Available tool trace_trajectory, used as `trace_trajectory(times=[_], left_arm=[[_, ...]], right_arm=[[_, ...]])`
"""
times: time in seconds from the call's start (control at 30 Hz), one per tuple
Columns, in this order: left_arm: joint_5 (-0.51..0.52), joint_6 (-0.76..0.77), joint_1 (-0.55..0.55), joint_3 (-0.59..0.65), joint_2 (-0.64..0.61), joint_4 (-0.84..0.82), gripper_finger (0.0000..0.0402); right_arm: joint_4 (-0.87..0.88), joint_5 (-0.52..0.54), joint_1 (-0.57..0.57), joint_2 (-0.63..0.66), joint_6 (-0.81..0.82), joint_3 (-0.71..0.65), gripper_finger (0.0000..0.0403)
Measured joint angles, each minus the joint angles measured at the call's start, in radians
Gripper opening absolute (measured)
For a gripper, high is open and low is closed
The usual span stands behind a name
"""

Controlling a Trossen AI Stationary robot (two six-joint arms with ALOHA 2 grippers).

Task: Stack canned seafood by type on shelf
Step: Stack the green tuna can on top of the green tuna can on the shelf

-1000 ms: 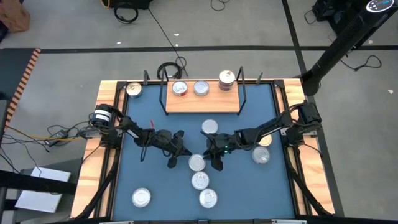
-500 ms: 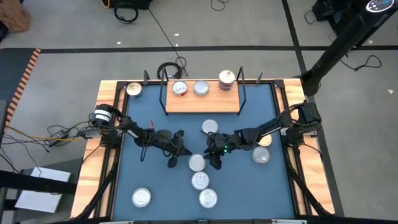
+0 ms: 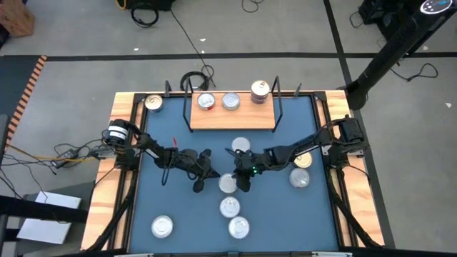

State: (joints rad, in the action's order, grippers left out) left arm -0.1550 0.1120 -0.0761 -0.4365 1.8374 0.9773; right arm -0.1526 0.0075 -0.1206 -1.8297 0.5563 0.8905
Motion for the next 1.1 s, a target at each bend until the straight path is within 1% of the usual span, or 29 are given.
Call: trace_trajectory(times=[0.07,0.2,0.27,0.33,0.47,0.6,0.73,0.87,0.97,1.1], left_arm=[[0.0,0.0,0.0,0.0,0.0,-0.004,0.0003],[0.0,0.0,0.0,0.0,0.0,-0.002,0.0004],[0.0,0.0,0.0,0.0,0.0,0.0,0.0004],[0.003,0.0,0.0,0.0,0.0,-0.002,0.0004],[0.011,0.002,0.0,0.0,0.0,-0.002,0.0005],[0.031,0.002,0.0,0.0,0.0,-0.002,0.0005],[0.052,0.002,0.001,0.0,0.0,-0.002,0.0005],[0.053,0.002,0.004,0.0,0.0,-0.001,0.0005],[0.052,0.002,0.004,0.0,0.0,0.003,0.0005],[0.052,-0.003,0.004,0.0,0.0,0.004,0.0005]], right_arm=[[0.003,0.0,0.007,0.001,-0.011,0.0,0.0106],[0.004,0.006,0.027,0.005,-0.04,0.0,0.0048],[0.017,0.043,0.035,0.015,-0.06,-0.001,0.0019],[0.044,0.088,0.042,0.029,-0.088,-0.003,0.0008],[0.115,0.132,0.064,0.069,-0.111,-0.005,0.0011],[0.177,0.194,0.072,0.106,-0.116,-0.005,0.0004],[0.222,0.212,0.071,0.139,-0.119,-0.005,0.0005],[0.24,0.229,0.052,0.177,-0.181,-0.005,0.0009],[0.238,0.232,0.034,0.203,-0.227,-0.005,0.0028],[0.239,0.195,-0.013,0.199,-0.363,-0.004,0.0079]])
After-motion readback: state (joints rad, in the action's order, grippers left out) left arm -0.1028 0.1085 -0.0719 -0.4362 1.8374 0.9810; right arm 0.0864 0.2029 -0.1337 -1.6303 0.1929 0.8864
